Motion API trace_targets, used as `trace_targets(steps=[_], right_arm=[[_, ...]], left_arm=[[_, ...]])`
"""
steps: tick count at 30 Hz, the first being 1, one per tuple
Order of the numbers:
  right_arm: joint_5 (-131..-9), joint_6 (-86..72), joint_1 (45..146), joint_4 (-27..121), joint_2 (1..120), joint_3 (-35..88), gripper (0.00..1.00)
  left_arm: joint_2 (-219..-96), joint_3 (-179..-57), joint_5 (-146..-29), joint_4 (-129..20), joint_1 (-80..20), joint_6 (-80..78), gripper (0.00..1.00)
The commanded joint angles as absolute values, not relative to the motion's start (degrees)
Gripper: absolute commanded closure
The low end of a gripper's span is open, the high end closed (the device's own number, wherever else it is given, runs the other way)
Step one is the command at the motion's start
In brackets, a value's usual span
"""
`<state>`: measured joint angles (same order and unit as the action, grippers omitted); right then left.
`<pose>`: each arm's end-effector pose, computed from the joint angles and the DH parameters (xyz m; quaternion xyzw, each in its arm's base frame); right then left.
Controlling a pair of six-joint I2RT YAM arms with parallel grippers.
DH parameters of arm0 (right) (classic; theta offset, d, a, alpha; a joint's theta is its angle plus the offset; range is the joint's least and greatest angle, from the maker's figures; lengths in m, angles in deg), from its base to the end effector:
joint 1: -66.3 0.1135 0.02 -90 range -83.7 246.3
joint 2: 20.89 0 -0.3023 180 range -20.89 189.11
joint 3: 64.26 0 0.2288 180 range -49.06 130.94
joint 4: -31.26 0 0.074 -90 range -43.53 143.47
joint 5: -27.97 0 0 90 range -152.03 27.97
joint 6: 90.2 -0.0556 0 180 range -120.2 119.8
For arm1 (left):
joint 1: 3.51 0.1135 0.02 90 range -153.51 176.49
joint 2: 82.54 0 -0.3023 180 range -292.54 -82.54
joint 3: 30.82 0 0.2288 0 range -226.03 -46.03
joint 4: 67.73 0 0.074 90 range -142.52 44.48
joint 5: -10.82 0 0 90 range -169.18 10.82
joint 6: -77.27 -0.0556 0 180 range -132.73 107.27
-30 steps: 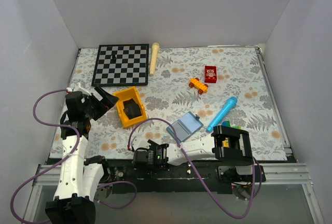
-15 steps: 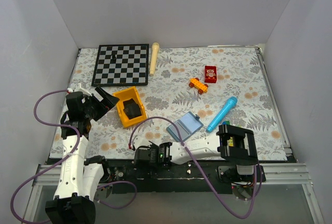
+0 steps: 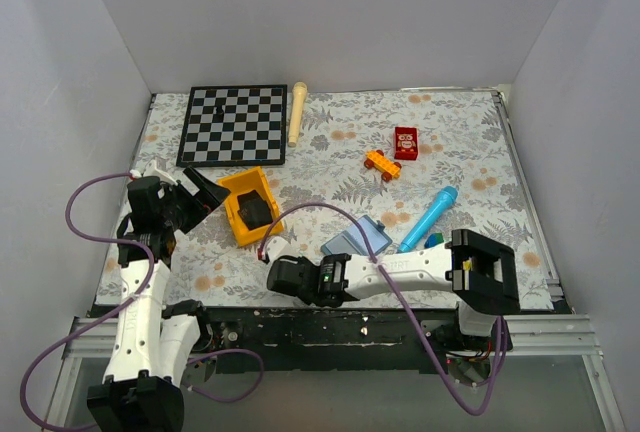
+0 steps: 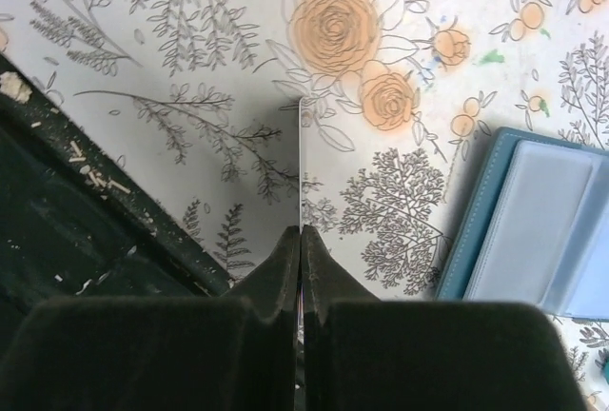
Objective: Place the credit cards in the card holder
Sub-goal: Pick up the credit card at the corner of the board.
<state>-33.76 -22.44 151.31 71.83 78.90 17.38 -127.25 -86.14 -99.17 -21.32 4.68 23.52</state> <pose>0.0569 0.3490 0.2350 -0.4301 0.8315 0.0710 0.3444 0.1338 0.0001 0.2944 -0.2583 0.8415 -0.2587 0.3978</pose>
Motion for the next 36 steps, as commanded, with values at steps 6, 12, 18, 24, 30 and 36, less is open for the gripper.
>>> trace_targets(steps=[6,12,18,24,30,36], right_arm=[[-40.84,-23.93,143.91,67.13,71.59,10.45,0.99],[-52.96,-25.07,134.52,58.61,57.02,0.37,0.99],[-61.14,-25.96,121.25,51.74,36.36,-11.87,0.99],[-75.28,-23.32,106.32,51.38,30.35,-14.87,0.99],[-81.97,-19.89,98.21,58.15,34.91,-12.23,0.99],[-92.7,-17.87,92.49,60.01,41.78,-9.86,0.99]], left_arm=[[-128.33,-86.98,-102.2,-23.95,5.1,21.73,0.12],[-128.33,-88.12,-105.37,-26.77,3.53,21.11,0.1],[-129.91,-87.86,-100.47,-29.66,-8.49,22.77,0.1],[-135.53,-88.48,-91.94,-32.92,-23.88,26.55,0.11],[-139.66,-86.55,-86.13,-34.76,-35.57,31.38,0.13],[-143.27,-83.91,-82.17,-37.48,-45.24,36.31,0.19]])
